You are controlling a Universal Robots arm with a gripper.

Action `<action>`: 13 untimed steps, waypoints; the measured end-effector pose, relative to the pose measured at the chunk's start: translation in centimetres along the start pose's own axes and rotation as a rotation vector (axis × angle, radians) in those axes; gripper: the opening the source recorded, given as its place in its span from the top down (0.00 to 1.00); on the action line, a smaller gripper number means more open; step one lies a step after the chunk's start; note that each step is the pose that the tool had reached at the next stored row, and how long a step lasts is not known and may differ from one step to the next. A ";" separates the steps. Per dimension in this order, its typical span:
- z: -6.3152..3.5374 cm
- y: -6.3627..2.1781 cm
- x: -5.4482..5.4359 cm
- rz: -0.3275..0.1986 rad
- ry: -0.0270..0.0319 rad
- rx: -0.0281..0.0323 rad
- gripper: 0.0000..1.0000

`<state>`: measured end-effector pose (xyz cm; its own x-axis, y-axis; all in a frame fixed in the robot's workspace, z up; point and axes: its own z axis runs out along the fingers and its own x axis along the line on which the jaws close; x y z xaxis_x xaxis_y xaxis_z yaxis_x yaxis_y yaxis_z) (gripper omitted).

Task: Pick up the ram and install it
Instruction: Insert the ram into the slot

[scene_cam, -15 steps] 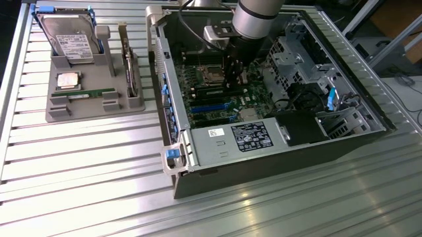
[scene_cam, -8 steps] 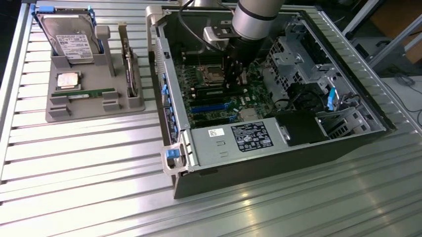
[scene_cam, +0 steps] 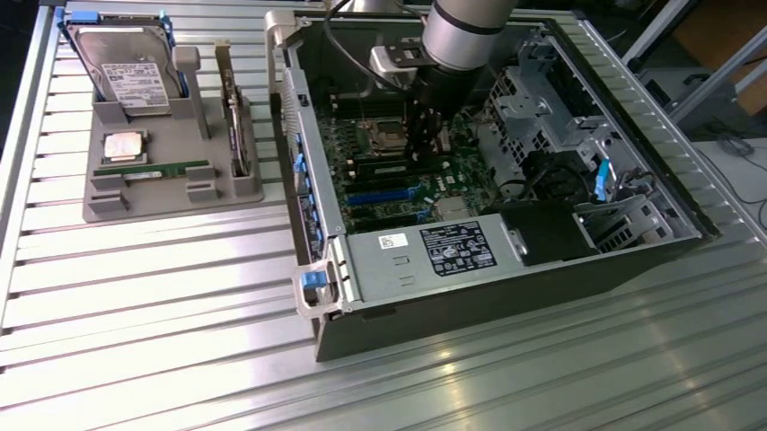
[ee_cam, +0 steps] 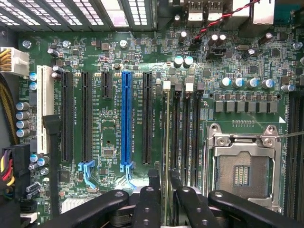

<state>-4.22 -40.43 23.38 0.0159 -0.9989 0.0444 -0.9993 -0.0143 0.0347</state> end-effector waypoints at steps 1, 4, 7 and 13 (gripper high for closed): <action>-0.35 0.01 0.0 0.000 0.0000 0.0001 0.78; -1.07 0.03 -0.2 0.000 0.0000 0.0002 0.86; -1.13 -2.26 -0.1 0.000 -0.0002 -0.0083 0.89; -1.22 -5.22 0.0 -0.001 -0.0001 -0.0168 0.89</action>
<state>1.04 -40.25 24.42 0.0167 -0.9989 0.0442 -0.9986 -0.0144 0.0516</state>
